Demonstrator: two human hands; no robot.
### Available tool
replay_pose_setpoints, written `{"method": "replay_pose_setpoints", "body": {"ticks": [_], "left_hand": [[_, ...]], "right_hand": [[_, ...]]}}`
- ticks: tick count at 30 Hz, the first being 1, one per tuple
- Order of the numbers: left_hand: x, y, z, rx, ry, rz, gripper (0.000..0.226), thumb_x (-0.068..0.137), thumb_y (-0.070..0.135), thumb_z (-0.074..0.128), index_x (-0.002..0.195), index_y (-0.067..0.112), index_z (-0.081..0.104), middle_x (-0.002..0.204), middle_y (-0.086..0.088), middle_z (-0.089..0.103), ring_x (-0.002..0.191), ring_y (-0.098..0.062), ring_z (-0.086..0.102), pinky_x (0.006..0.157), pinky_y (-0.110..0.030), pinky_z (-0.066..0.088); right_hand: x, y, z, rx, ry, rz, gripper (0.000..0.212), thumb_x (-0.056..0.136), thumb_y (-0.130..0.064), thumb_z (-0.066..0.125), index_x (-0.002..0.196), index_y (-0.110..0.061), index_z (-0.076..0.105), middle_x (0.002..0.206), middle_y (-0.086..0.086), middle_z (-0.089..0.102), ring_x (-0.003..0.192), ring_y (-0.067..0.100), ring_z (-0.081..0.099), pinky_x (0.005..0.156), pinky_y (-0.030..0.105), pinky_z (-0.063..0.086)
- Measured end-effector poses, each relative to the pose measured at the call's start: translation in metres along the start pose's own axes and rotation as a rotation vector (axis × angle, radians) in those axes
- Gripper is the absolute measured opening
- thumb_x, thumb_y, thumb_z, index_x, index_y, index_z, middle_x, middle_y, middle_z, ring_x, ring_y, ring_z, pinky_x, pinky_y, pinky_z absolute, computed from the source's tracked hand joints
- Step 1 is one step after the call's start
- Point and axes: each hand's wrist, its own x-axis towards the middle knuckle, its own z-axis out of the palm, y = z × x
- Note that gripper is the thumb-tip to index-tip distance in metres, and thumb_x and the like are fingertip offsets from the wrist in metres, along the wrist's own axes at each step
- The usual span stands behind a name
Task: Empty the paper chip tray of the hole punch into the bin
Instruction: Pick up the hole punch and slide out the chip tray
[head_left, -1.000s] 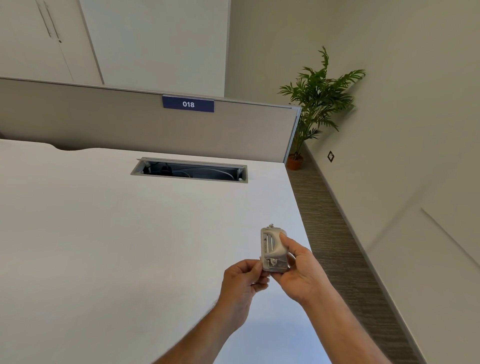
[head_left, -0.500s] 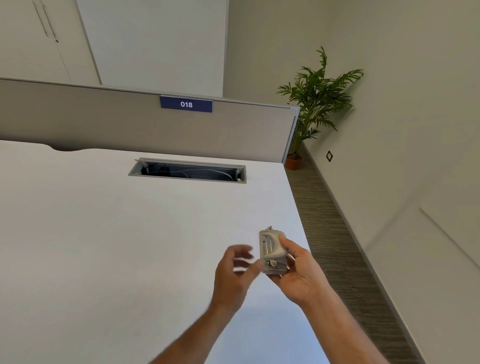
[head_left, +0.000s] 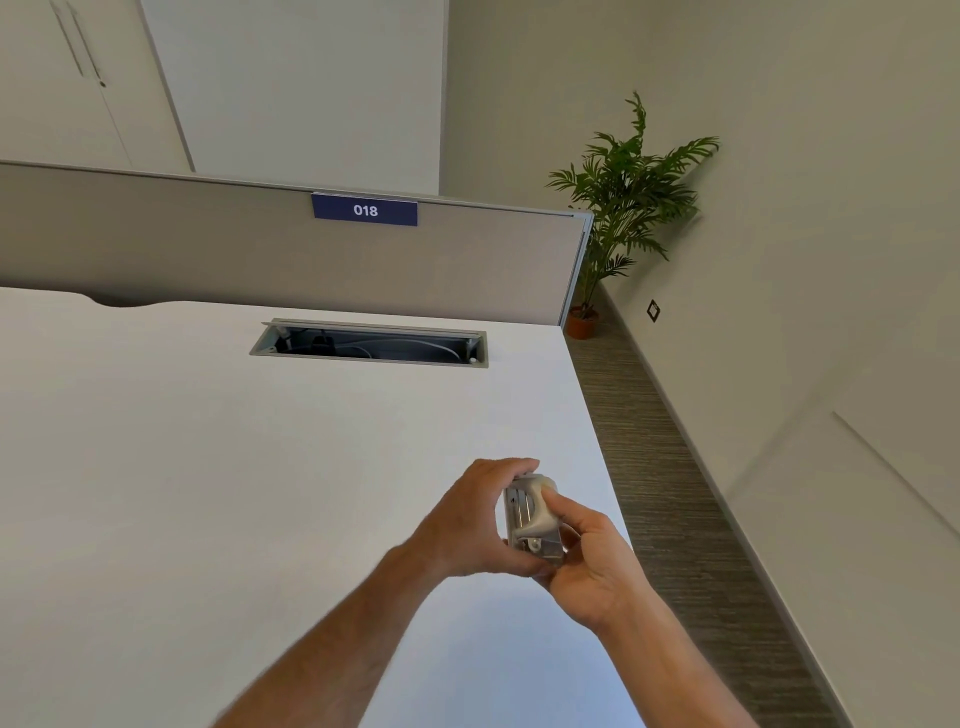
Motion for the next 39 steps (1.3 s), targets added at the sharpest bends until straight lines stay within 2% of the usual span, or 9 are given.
{"method": "replay_pose_setpoints", "body": {"ticks": [2,5,8,10,12,15,21,28,39], "left_hand": [[-0.001,0.0,0.001,-0.021,0.034,0.005,0.102,0.056,0.042,0.097,0.143,0.026,0.044,0.14,0.009,0.053,0.126,-0.005,0.046,0.101,-0.011,0.037],[-0.001,0.002,0.002,-0.026,0.061,0.005,0.102,0.056,0.043,0.097,0.142,0.026,0.045,0.138,0.01,0.054,0.124,-0.006,0.049,0.097,-0.007,0.037],[-0.002,0.005,0.004,-0.033,0.047,0.009,0.101,0.058,0.044,0.096,0.142,0.029,0.043,0.139,0.011,0.053,0.124,-0.005,0.048,0.093,-0.003,0.04],[-0.002,0.007,0.005,-0.058,0.032,0.003,0.1,0.057,0.041,0.096,0.142,0.03,0.044,0.138,0.01,0.053,0.123,-0.006,0.05,0.09,-0.012,0.051],[-0.003,0.008,0.006,-0.079,0.035,-0.01,0.1,0.056,0.04,0.097,0.141,0.03,0.045,0.136,0.01,0.054,0.121,-0.007,0.051,0.087,-0.013,0.054],[-0.002,0.006,0.005,-0.09,0.034,-0.021,0.101,0.055,0.042,0.097,0.142,0.03,0.045,0.137,0.012,0.054,0.121,-0.006,0.052,0.086,0.002,0.041],[-0.001,0.004,0.005,-0.101,0.032,-0.019,0.102,0.056,0.043,0.097,0.142,0.031,0.045,0.139,0.012,0.054,0.123,-0.006,0.051,0.087,0.003,0.039],[0.0,0.003,0.007,-0.114,0.059,0.008,0.101,0.056,0.044,0.097,0.142,0.031,0.045,0.139,0.013,0.054,0.124,-0.006,0.05,0.091,0.001,0.038],[0.0,-0.001,0.006,-0.172,0.105,0.045,0.099,0.056,0.044,0.097,0.141,0.031,0.047,0.138,0.016,0.055,0.127,-0.005,0.05,0.097,-0.004,0.04]], "right_hand": [[-0.002,-0.003,-0.001,0.013,-0.039,0.014,0.037,0.084,-0.019,0.073,0.116,-0.001,0.07,0.116,0.021,0.068,0.079,0.039,0.073,0.071,0.045,0.06],[0.002,-0.004,-0.006,0.095,-0.062,0.057,0.058,0.086,-0.035,0.07,0.135,-0.007,0.056,0.134,0.02,0.065,0.093,0.043,0.073,0.069,0.045,0.061],[0.008,-0.003,-0.006,0.116,-0.107,0.127,0.06,0.092,-0.056,0.058,0.132,-0.012,0.062,0.133,0.019,0.068,0.105,0.042,0.073,0.075,0.046,0.061],[0.012,-0.003,-0.004,0.106,-0.142,0.156,0.06,0.095,-0.061,0.048,0.129,-0.015,0.068,0.13,0.016,0.07,0.105,0.039,0.074,0.074,0.045,0.062],[0.018,-0.001,-0.004,0.114,-0.161,0.17,0.061,0.097,-0.058,0.047,0.13,-0.012,0.068,0.131,0.016,0.07,0.108,0.036,0.072,0.069,0.043,0.063],[0.023,0.0,-0.005,0.146,-0.168,0.192,0.055,0.098,-0.049,0.052,0.131,-0.007,0.066,0.114,0.017,0.074,0.095,0.03,0.072,0.061,0.037,0.063],[0.025,0.002,-0.005,0.174,-0.202,0.188,0.046,0.097,-0.043,0.057,0.123,-0.007,0.07,0.097,0.015,0.075,0.074,0.027,0.075,0.059,0.034,0.062],[0.025,0.001,-0.004,0.21,-0.219,0.178,0.045,0.097,-0.044,0.057,0.114,-0.005,0.072,0.094,0.015,0.075,0.074,0.027,0.074,0.062,0.033,0.062],[0.033,0.008,-0.006,0.191,-0.23,0.159,0.048,0.094,-0.042,0.061,0.124,-0.006,0.069,0.112,0.016,0.072,0.082,0.029,0.077,0.066,0.037,0.064]]}}
